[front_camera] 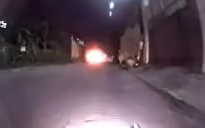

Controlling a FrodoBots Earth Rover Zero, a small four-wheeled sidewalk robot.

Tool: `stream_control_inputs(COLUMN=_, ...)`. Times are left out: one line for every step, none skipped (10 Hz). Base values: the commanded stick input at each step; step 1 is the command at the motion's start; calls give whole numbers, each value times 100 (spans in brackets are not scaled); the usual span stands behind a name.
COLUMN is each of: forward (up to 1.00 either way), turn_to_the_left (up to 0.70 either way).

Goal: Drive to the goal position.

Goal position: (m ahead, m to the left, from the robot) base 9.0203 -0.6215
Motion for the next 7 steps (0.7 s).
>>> stream_control_inputs(forward=70, turn_to_the_left=-35)
stream_control_inputs(forward=70, turn_to_the_left=-35)
stream_control_inputs(forward=70, turn_to_the_left=-35)
stream_control_inputs(forward=70, turn_to_the_left=-35)
stream_control_inputs(forward=70, turn_to_the_left=-35)
stream_control_inputs(forward=70, turn_to_the_left=-35)
stream_control_inputs(forward=70, turn_to_the_left=-34)
